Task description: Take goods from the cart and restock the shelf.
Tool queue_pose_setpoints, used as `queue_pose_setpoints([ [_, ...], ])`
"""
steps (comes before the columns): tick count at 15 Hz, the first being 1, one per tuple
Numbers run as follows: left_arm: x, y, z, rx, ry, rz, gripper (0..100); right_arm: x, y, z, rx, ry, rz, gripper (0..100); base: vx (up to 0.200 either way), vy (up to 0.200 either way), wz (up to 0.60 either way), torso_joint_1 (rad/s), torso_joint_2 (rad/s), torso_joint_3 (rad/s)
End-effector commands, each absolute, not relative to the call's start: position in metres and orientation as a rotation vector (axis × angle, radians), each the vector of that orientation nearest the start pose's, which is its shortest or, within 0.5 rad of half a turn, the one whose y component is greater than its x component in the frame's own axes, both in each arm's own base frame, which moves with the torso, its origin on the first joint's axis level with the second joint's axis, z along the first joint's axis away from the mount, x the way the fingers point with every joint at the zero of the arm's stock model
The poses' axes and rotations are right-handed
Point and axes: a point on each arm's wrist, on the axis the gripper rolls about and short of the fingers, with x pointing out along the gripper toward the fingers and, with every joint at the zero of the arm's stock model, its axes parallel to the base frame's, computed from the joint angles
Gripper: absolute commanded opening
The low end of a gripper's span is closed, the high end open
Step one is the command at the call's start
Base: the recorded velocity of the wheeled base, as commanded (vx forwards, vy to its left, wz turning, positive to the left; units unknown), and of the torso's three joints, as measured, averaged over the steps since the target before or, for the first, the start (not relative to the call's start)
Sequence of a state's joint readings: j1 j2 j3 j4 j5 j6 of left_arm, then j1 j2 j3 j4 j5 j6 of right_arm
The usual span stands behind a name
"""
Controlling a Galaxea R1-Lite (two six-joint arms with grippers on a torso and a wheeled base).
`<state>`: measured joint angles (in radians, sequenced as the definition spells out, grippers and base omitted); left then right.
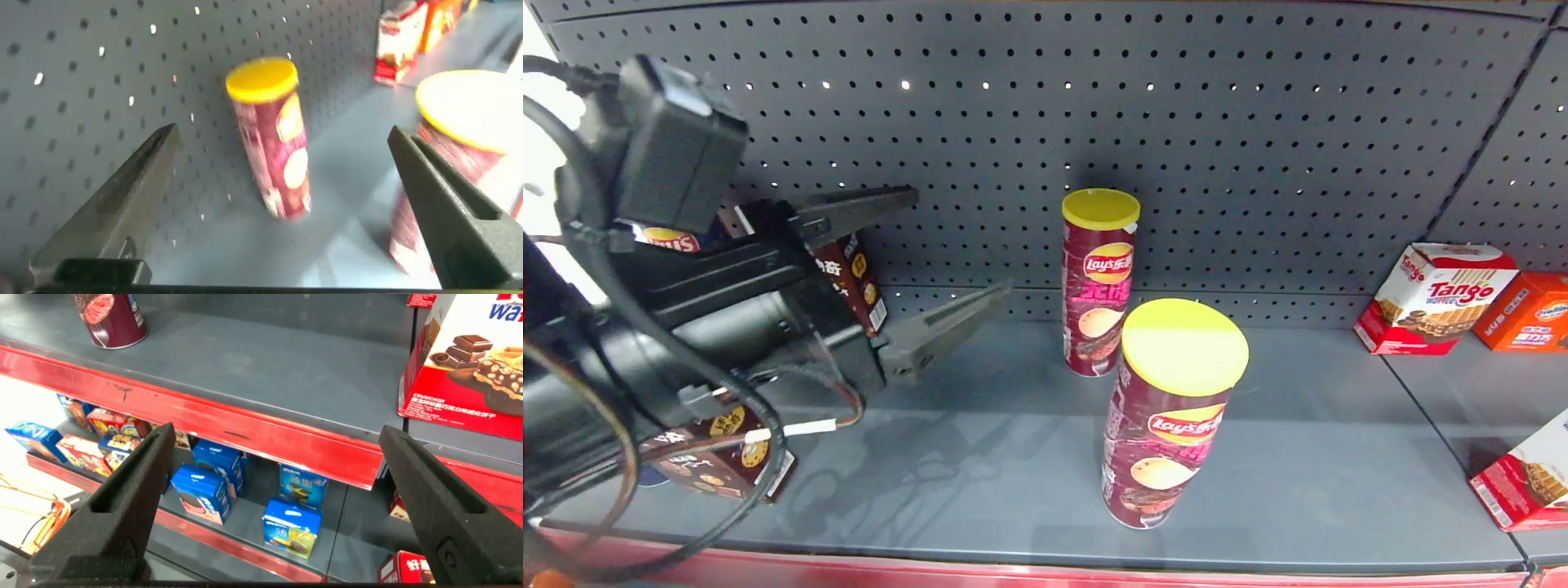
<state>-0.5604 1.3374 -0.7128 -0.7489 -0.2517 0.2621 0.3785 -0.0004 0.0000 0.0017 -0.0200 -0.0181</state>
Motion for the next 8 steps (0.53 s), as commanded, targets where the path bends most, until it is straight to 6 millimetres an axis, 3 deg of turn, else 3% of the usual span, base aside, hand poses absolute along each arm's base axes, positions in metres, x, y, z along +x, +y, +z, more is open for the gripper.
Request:
queue_pose_setpoints([
  [1, 0.133, -0.091, 0.25, 0.218, -0.246, -0.788, 100, -0.021, -0.009, 0.075, -0.019, -0.002, 0.359, 100, 0.0, 0.0, 0.0, 0.0, 0.0, 0.0],
  [3, 0.105, -0.074, 0.233, 0.214, -0.249, -0.794, 100, -0.021, -0.009, 0.075, -0.019, -0.002, 0.359, 100, 0.0, 0.0, 0.0, 0.0, 0.0, 0.0],
  [8, 0.059, -0.044, 0.219, 0.173, -0.307, -0.78, 100, -0.021, -0.009, 0.075, -0.019, -0.002, 0.359, 100, 0.0, 0.0, 0.0, 0.0, 0.0, 0.0],
])
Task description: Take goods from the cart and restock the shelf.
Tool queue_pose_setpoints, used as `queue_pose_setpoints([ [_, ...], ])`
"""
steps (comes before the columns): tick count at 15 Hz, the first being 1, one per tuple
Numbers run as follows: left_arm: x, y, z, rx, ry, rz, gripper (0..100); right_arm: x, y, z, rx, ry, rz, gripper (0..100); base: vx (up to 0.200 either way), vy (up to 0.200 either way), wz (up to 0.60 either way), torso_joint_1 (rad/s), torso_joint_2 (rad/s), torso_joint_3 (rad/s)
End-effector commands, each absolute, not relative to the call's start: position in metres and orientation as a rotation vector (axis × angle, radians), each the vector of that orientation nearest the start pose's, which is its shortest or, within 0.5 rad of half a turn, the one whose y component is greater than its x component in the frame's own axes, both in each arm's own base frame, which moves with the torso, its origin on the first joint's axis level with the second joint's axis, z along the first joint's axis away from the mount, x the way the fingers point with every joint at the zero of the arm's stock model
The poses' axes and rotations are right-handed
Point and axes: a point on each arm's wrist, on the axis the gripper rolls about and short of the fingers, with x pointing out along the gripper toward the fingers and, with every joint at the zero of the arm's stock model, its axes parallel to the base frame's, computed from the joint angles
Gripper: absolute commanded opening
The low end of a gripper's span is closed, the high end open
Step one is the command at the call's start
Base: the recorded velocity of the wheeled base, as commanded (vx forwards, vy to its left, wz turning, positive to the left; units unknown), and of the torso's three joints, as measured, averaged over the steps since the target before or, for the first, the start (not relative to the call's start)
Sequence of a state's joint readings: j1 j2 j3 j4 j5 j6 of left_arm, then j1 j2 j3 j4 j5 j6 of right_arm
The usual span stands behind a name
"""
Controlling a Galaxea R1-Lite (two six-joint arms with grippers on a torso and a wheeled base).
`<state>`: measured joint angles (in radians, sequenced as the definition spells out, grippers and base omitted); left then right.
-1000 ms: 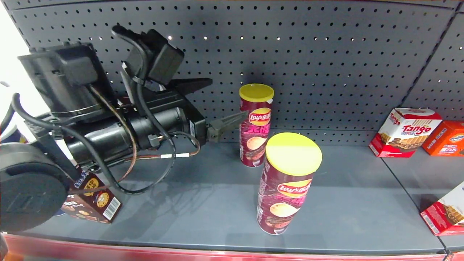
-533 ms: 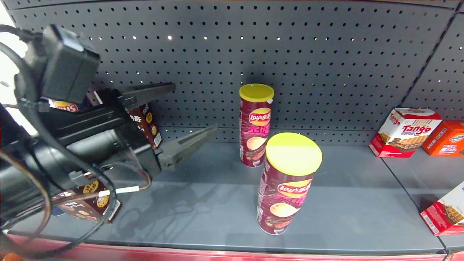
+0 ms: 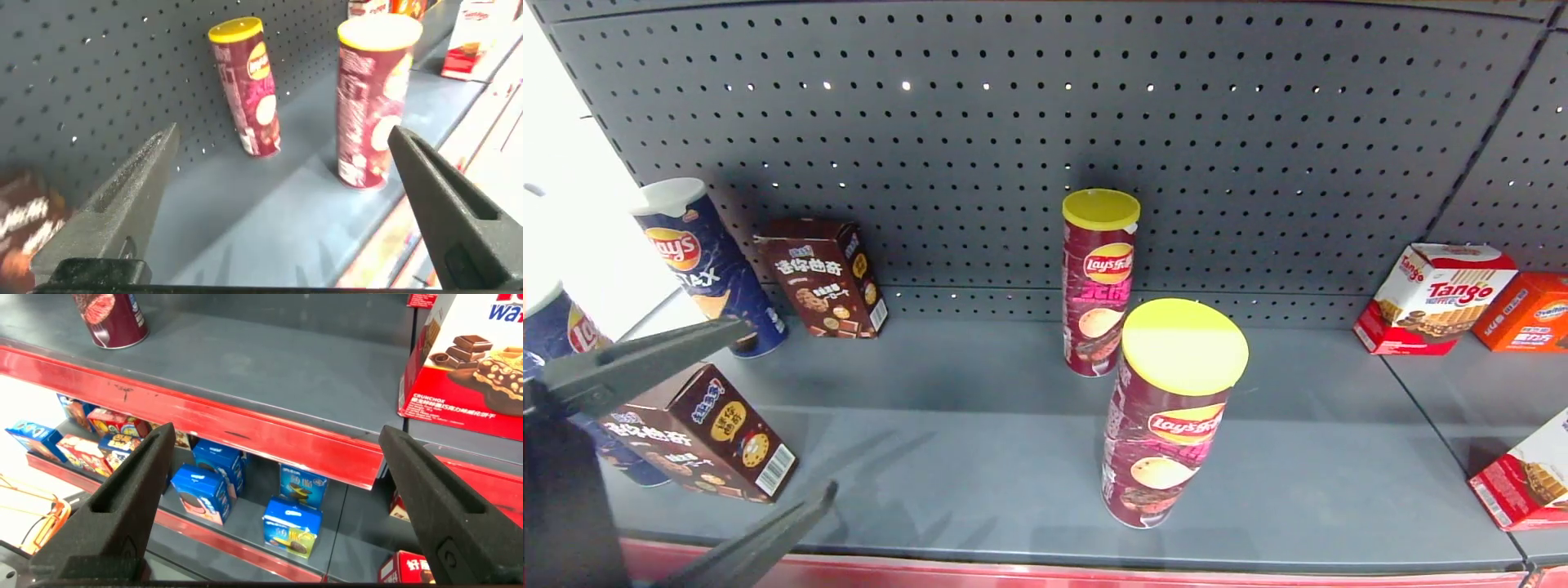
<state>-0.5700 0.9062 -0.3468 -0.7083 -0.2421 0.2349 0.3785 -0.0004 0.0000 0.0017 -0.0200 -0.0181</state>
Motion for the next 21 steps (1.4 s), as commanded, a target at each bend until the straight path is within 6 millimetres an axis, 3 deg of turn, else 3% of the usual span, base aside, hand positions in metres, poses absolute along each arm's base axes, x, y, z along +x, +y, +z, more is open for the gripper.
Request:
queue_pose_setpoints([
  [1, 0.047, -0.035, 0.212, 0.173, -0.301, -0.77, 100, -0.021, -0.009, 0.075, -0.019, -0.002, 0.359, 100, 0.0, 0.0, 0.0, 0.0, 0.0, 0.0],
  [5, 0.01, -0.01, 0.178, 0.197, -0.31, -0.574, 100, -0.021, -0.009, 0.075, -0.019, -0.002, 0.359, 100, 0.0, 0.0, 0.0, 0.0, 0.0, 0.0],
  [11, -0.007, -0.006, 0.126, 0.222, -0.268, -0.217, 100, -0.021, -0.009, 0.075, -0.019, -0.002, 0.359, 100, 0.0, 0.0, 0.0, 0.0, 0.0, 0.0],
  [18, -0.017, -0.007, 0.089, 0.196, -0.059, -0.187, 100, -0.021, -0.009, 0.075, -0.019, -0.002, 0.359, 100, 0.0, 0.0, 0.0, 0.0, 0.0, 0.0],
  [21, -0.017, -0.007, 0.083, 0.186, -0.001, -0.191, 100, -0.021, -0.009, 0.075, -0.019, -0.002, 0.359, 100, 0.0, 0.0, 0.0, 0.0, 0.0, 0.0],
])
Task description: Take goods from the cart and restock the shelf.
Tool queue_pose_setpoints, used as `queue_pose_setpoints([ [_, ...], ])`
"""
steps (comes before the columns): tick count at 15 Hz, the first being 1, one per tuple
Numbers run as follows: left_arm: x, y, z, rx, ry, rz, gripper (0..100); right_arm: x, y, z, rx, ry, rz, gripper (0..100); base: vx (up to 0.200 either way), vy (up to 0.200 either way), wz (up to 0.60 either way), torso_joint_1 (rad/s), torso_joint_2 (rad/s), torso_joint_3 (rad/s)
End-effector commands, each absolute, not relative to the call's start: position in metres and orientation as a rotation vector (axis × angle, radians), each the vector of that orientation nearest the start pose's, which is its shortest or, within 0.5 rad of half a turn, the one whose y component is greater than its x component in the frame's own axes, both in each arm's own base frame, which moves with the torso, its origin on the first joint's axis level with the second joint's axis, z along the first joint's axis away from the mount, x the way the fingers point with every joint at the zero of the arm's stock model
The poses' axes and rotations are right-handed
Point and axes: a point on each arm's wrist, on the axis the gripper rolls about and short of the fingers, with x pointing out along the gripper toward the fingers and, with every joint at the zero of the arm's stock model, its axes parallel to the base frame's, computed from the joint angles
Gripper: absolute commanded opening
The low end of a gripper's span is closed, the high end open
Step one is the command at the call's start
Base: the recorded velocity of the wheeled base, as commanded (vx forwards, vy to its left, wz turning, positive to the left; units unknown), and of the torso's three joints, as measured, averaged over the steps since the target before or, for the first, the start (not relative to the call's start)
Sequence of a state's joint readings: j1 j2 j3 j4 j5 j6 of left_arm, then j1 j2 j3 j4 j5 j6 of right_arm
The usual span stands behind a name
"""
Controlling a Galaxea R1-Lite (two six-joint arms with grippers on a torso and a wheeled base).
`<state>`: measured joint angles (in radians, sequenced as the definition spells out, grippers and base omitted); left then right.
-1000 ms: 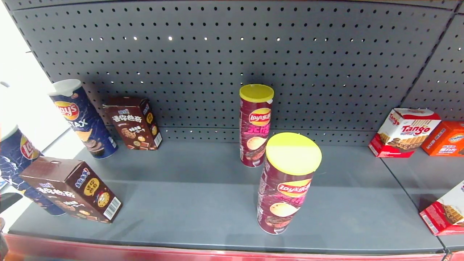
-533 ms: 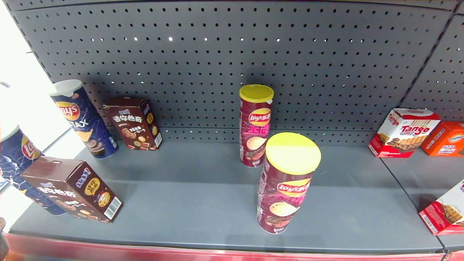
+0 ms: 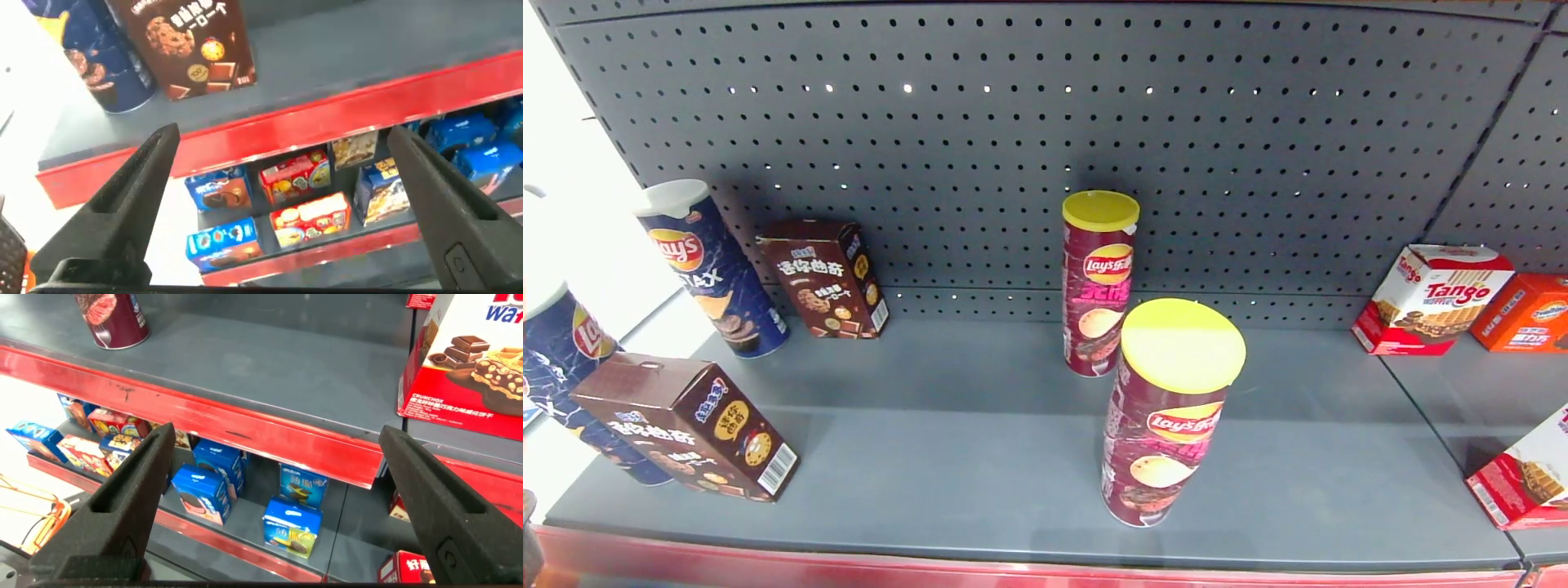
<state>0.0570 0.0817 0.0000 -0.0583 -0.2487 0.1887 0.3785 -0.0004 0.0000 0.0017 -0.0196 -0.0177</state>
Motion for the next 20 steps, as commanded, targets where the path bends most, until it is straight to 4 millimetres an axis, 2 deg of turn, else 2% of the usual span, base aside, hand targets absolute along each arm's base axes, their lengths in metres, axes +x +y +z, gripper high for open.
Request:
queue_pose_setpoints([
  [1, -0.017, -0.0066, 0.083, 0.185, 0.0, -0.19, 100, -0.021, -0.0089, 0.0753, -0.019, -0.002, 0.359, 100, 0.0, 0.0, 0.0, 0.0, 0.0, 0.0],
  [5, -0.0141, -0.0074, 0.0833, 0.152, 0.039, -0.12, 100, -0.021, -0.0089, 0.0753, -0.019, -0.002, 0.359, 100, 0.0, 0.0, 0.0, 0.0, 0.0, 0.0],
  [8, -0.0144, -0.0072, 0.0828, 0.149, 0.04, -0.131, 100, -0.021, -0.0089, 0.0753, -0.019, -0.002, 0.359, 100, 0.0, 0.0, 0.0, 0.0, 0.0, 0.0],
  [10, -0.019, -0.0043, 0.0817, 0.124, -0.008, -0.299, 100, -0.021, -0.0089, 0.0753, -0.019, -0.002, 0.359, 100, 0.0, 0.0, 0.0, 0.0, 0.0, 0.0],
  [11, -0.0206, -0.0054, 0.0811, 0.117, -0.025, -0.243, 100, -0.021, -0.0089, 0.0753, -0.019, -0.002, 0.359, 100, 0.0, 0.0, 0.0, 0.0, 0.0, 0.0],
  [17, -0.0235, -0.0049, 0.0802, 0.097, -0.056, -0.219, 100, -0.021, -0.0089, 0.0753, -0.019, -0.002, 0.359, 100, 0.0, 0.0, 0.0, 0.0, 0.0, 0.0],
  [19, -0.0228, 0.0006, 0.0752, 0.017, 0.003, 0.025, 100, -0.021, -0.0089, 0.0753, -0.019, -0.002, 0.359, 100, 0.0, 0.0, 0.0, 0.0, 0.0, 0.0],
  [20, -0.0228, 0.0002, 0.0756, 0.025, -0.001, 0.008, 100, -0.021, -0.0089, 0.0753, -0.019, -0.002, 0.359, 100, 0.0, 0.0, 0.0, 0.0, 0.0, 0.0],
])
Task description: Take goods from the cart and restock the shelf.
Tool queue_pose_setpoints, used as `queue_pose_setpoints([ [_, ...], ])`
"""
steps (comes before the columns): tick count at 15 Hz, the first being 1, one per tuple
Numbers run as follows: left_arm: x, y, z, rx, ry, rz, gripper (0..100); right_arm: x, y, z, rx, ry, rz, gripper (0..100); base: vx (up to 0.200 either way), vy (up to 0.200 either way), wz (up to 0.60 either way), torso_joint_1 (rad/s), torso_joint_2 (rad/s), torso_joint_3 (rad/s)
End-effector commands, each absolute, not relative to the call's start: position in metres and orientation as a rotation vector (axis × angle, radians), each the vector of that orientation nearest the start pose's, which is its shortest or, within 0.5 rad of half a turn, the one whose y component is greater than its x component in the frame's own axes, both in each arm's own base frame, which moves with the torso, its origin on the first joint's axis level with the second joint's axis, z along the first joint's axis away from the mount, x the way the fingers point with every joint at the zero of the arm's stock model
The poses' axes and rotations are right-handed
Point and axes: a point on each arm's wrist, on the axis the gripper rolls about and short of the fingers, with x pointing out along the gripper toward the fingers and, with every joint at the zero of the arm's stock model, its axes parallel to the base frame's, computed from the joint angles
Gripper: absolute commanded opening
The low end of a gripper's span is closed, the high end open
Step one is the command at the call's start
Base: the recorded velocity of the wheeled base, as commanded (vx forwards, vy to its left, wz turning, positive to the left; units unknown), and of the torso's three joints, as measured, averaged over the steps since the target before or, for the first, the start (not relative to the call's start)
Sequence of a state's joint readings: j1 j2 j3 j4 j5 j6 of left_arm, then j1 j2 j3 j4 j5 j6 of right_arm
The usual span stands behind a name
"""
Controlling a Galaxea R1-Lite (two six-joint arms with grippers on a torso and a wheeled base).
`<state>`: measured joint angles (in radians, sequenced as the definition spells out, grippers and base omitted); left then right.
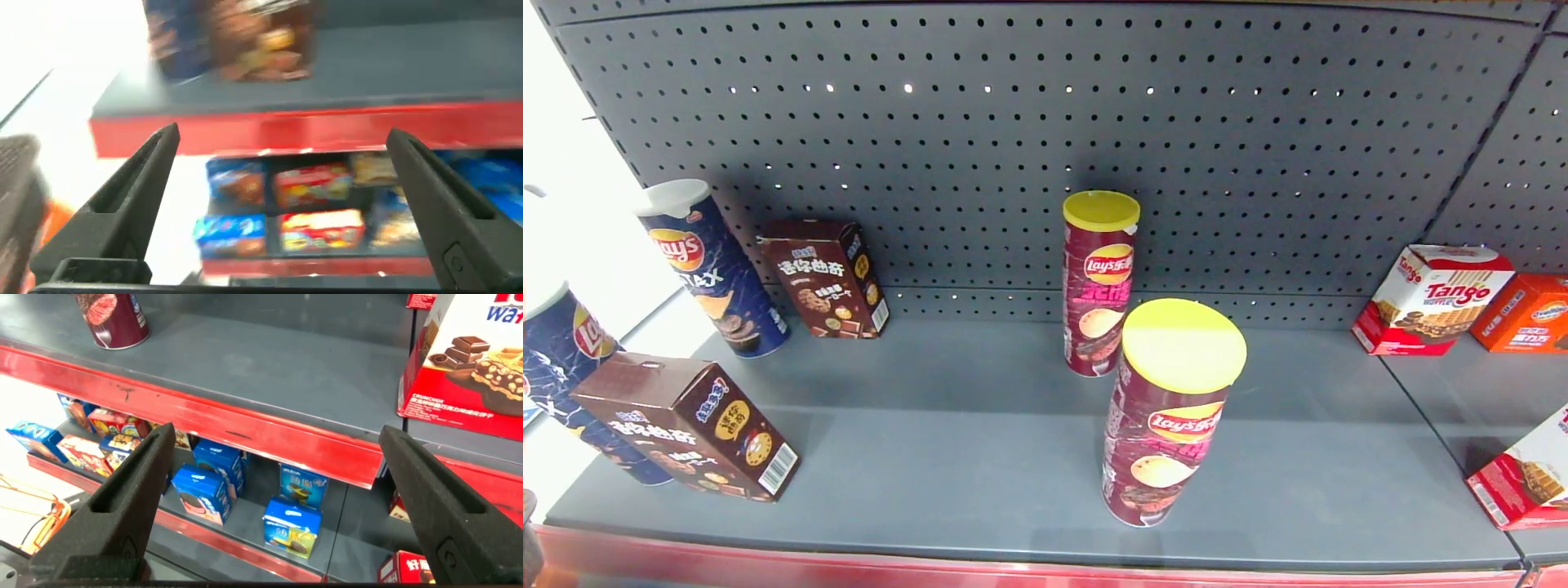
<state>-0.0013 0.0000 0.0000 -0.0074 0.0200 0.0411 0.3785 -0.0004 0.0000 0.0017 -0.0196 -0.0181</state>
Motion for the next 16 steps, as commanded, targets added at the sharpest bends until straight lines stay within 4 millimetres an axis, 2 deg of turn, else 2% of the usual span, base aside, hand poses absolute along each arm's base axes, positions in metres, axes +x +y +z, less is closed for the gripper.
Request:
queue_pose_setpoints([
  [1, -0.023, 0.0, 0.076, 0.023, -0.002, -0.009, 100, -0.021, -0.009, 0.075, -0.019, -0.002, 0.359, 100, 0.0, 0.0, 0.0, 0.0, 0.0, 0.0],
  [3, -0.023, -0.002, 0.075, 0.026, 0.001, -0.077, 100, -0.021, -0.009, 0.075, -0.019, -0.002, 0.359, 100, 0.0, 0.0, 0.0, 0.0, 0.0, 0.0],
  [7, -0.023, -0.002, 0.075, 0.032, -0.001, -0.078, 100, -0.021, -0.009, 0.075, -0.023, -0.001, 0.368, 100, 0.0, 0.0, 0.0, 0.0, 0.0, 0.0],
  [9, -0.023, -0.002, 0.075, 0.032, -0.001, -0.081, 100, -0.022, -0.008, 0.076, -0.044, -0.004, 0.264, 100, 0.0, 0.0, 0.0, 0.0, 0.0, 0.0],
  [14, -0.023, -0.002, 0.075, 0.032, -0.001, -0.08, 100, -0.021, -0.008, 0.077, -0.028, -0.019, 0.236, 100, 0.0, 0.0, 0.0, 0.0, 0.0, 0.0],
  [15, -0.023, -0.002, 0.075, 0.032, -0.001, -0.078, 100, -0.024, -0.01, 0.094, 0.01, -0.077, 0.191, 100, 0.0, 0.0, 0.0, 0.0, 0.0, 0.0],
  [16, -0.023, -0.002, 0.075, 0.032, -0.001, -0.084, 100, 0.008, -0.002, 0.209, 0.289, -0.14, 0.13, 100, 0.0, 0.0, 0.0, 0.0, 0.0, 0.0],
])
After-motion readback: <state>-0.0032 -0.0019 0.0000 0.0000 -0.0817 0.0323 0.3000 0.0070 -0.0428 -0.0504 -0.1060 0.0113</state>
